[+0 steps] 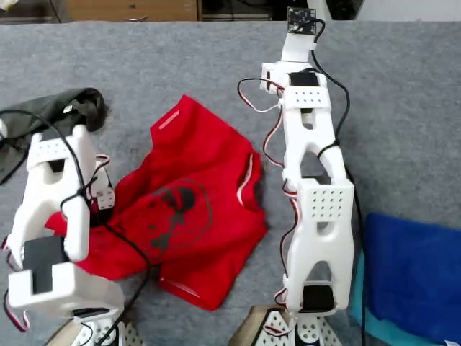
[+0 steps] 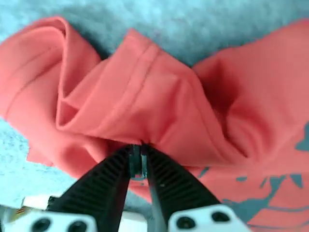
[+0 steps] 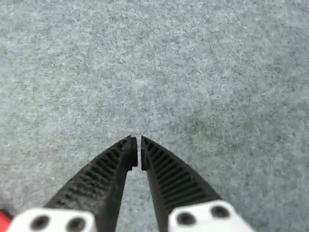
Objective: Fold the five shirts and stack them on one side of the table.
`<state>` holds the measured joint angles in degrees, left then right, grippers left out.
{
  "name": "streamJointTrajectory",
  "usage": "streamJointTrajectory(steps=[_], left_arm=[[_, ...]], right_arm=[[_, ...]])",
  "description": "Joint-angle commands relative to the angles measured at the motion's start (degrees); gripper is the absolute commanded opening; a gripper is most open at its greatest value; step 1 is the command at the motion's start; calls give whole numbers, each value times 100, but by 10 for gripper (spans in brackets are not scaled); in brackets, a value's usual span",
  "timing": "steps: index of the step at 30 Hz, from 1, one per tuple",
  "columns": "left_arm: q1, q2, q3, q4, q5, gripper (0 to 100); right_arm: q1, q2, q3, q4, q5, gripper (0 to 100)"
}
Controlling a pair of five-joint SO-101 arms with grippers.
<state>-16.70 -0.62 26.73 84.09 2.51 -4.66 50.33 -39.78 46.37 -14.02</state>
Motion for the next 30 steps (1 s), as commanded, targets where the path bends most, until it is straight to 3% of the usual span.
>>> streamJointTrajectory(steps=[1,6,11,15,21,26,30], left_arm=[[-193,-321,-18,-211,237,49],[-404,-356,-730,176,255,152],[-484,-356,-1855,703,193,167],[-484,-286,-2629,563,237,168],[-431,593,-2488,-440,202,169],[-492,1763,-2532,-404,-176,170],[-448,1895,-2532,-132,-492,169]], right_arm=[[-84,-31,-303,-79,44,32],[-84,-31,-303,-79,44,32],[-92,-31,-303,-79,44,32],[-92,-31,-303,-79,44,32],[-92,-31,-303,-79,44,32],[-92,-31,-303,-79,44,32],[-101,-31,-303,-79,44,32]])
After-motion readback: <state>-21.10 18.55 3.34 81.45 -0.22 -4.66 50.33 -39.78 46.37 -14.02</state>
